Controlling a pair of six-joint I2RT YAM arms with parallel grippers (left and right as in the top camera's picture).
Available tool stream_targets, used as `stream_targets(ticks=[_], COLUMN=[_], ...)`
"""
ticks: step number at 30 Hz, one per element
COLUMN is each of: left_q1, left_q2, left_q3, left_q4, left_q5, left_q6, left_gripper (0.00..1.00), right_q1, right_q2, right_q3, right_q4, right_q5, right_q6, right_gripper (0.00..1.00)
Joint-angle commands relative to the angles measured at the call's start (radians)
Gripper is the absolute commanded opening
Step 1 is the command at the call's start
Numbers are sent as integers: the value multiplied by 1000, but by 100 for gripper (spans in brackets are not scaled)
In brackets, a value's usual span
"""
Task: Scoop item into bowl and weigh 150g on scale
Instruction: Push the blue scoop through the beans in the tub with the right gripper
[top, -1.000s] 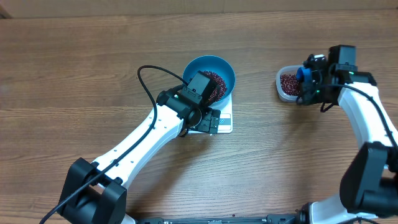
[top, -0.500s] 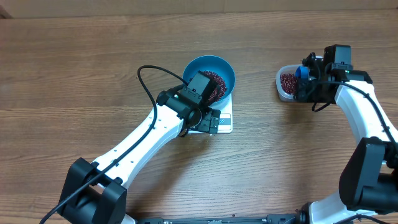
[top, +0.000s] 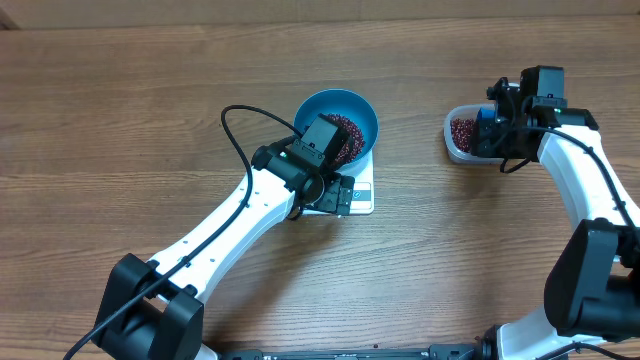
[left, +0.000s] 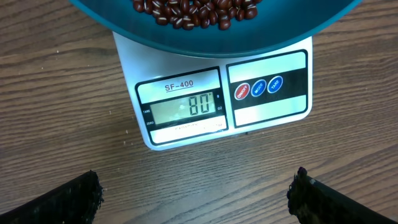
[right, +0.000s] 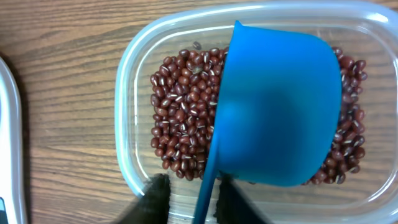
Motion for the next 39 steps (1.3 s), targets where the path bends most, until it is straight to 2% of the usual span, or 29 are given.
stream_targets(ticks=[1,5,8,10,11,13,19,23,29,36,39], left_q1=[-6,-6,-7,-7,-7,-6,-7,-7,-7,-7,-7], left_q2=[6,6,6,6,6,6,6,6,6,6,6], left_q3=[10,10,10,10,10,10,10,10,10,10,10], left_q4=[2,2,2,2,2,2,2,2,2,2,2], left_q5=[1,1,1,1,1,1,1,1,1,1,1], left_q6=[-14,-14,-14,-14,-14,-14,-14,-14,-14,-14,-14], left_gripper=[99,99,100,99,99,99,100,99,100,100,100], right_q1=[1,1,1,1,1,1,1,2,2,2,2], right_q2=[17,16,16,16,16,16,-14,-25,-24,41,66], right_q3=[26,26,26,26,26,26,53,126,128,128,128], right_q4=[31,71,87,89,86,84,54,-37,-119,-102,-102], right_q5=[45,52,58,60,60,60,126,138,246,217,69], right_q6=[5,5,5,5,5,5,-9,-154,-192,-210,-210], right_gripper=[16,22,22,17,9,4,4,4,4,4,4])
